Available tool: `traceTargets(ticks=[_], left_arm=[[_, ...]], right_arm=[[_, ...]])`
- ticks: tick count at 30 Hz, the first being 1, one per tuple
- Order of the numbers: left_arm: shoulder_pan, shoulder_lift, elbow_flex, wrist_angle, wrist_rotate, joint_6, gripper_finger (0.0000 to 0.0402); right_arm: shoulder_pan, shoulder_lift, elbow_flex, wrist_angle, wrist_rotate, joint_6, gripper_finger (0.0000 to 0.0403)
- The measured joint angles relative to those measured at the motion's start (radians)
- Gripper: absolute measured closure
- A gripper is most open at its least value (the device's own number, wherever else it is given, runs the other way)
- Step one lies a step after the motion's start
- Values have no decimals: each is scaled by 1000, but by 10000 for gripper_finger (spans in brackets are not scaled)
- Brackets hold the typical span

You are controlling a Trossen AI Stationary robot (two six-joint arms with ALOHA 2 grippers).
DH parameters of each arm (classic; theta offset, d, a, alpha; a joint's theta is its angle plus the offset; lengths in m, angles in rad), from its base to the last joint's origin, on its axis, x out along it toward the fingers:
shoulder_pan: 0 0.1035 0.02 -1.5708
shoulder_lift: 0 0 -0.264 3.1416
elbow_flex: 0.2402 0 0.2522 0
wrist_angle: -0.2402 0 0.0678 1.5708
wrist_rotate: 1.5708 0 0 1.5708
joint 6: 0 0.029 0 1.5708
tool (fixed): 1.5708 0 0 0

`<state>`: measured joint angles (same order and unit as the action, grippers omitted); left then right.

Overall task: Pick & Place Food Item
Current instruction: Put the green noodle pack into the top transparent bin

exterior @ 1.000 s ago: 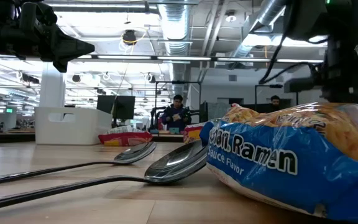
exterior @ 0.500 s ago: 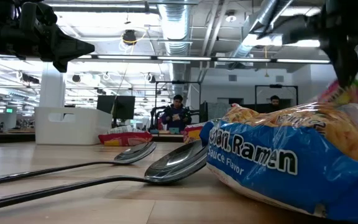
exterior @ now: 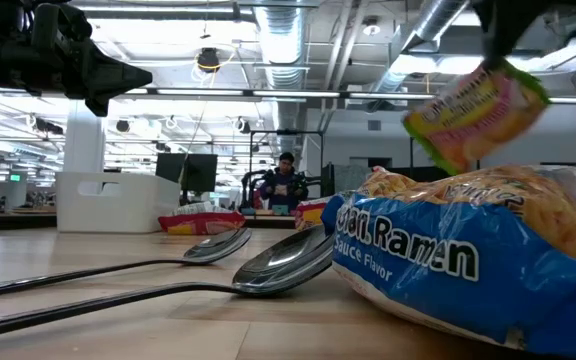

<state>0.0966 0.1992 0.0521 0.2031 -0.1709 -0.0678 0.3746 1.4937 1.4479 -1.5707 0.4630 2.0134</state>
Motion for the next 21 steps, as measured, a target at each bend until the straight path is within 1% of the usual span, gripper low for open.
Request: traceTargets(ticks=[6, 11, 16, 21], left_arm=[[0, 0, 0, 0, 0, 0, 399], [0, 0, 0, 0, 0, 0, 399], [0, 0, 0, 0, 0, 0, 399], [0, 0, 0, 0, 0, 0, 399]], right_arm=[[-64, 0, 77, 0, 116, -113, 403], [-151, 0, 106, 0, 189, -225, 403], [-265, -3, 106, 0, 225, -325, 403], [-399, -3, 106, 0, 227, -521, 403]])
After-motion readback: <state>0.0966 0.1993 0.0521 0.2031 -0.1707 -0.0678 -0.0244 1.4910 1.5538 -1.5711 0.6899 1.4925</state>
